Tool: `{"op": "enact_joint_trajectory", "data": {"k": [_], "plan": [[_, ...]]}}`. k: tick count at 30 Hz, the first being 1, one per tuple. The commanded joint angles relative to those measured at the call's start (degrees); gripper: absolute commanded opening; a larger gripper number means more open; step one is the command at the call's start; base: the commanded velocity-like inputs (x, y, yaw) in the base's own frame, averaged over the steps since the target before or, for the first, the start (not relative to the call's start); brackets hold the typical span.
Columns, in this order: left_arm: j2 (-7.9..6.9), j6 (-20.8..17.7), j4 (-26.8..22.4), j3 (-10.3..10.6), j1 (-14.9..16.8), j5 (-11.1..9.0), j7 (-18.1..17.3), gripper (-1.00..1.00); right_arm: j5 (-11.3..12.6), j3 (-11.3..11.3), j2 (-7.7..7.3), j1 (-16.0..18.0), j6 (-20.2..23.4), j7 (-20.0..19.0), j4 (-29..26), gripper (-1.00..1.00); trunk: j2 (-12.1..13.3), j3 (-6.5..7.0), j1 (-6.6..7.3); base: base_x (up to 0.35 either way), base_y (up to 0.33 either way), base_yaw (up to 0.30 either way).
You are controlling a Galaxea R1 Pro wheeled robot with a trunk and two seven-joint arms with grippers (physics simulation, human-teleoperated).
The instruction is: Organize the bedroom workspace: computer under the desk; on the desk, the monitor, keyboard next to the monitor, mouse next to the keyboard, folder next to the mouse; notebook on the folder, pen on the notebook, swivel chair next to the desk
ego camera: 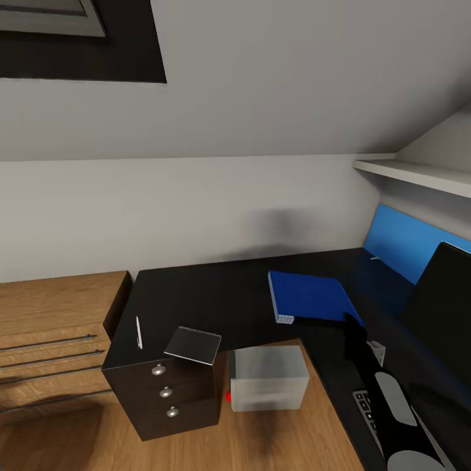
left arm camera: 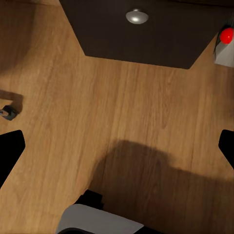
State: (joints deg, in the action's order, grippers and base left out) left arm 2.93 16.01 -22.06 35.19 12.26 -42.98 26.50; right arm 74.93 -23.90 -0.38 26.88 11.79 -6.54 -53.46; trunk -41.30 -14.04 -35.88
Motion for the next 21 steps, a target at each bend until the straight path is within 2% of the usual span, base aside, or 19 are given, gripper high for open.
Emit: {"op": "enact_joint_trajectory", "data": {"k": [1,6,14,18,19,21], "plan": [[-0.03,0.3,0.0,0.5,0.1,-0.5,0.3,1.00,0.4,-0.1,0.02,0.0,0.4,-0.1,0.0,-1.00,-0.1,-0.08,-0.01,0.000,0.000,0.000],[-0.03,0.4,0.0,0.5,0.1,-0.5,0.3,1.00,0.5,-0.1,0.13,0.0,0.3,-0.2,0.0,-1.00,-0.1,-0.08,-0.01,0.058,0.002,0.000],[-0.03,0.4,0.0,0.5,0.1,-0.5,0.3,1.00,0.4,-0.2,0.11,0.0,-0.4,0.5,0.1,-1.00,-0.1,-0.08,-0.01,0.249,0.157,0.000],[-0.03,0.4,0.0,0.5,0.1,-0.5,0.4,1.00,0.3,0.0,0.05,0.0,-1.7,1.8,0.3,-1.00,-0.1,-0.08,-0.01,0.179,0.118,0.000],[-0.03,0.4,0.0,0.5,0.1,-0.5,0.4,1.00,0.3,0.1,0.07,0.0,-4.3,3.1,0.4,-1.00,-0.1,-0.08,-0.01,0.087,0.038,0.000],[-0.03,0.4,0.0,0.5,0.1,-0.5,0.4,1.00,0.3,0.2,0.10,0.0,-5.8,3.5,0.8,-1.00,-0.1,-0.08,-0.01,0.053,0.023,0.000]]}}
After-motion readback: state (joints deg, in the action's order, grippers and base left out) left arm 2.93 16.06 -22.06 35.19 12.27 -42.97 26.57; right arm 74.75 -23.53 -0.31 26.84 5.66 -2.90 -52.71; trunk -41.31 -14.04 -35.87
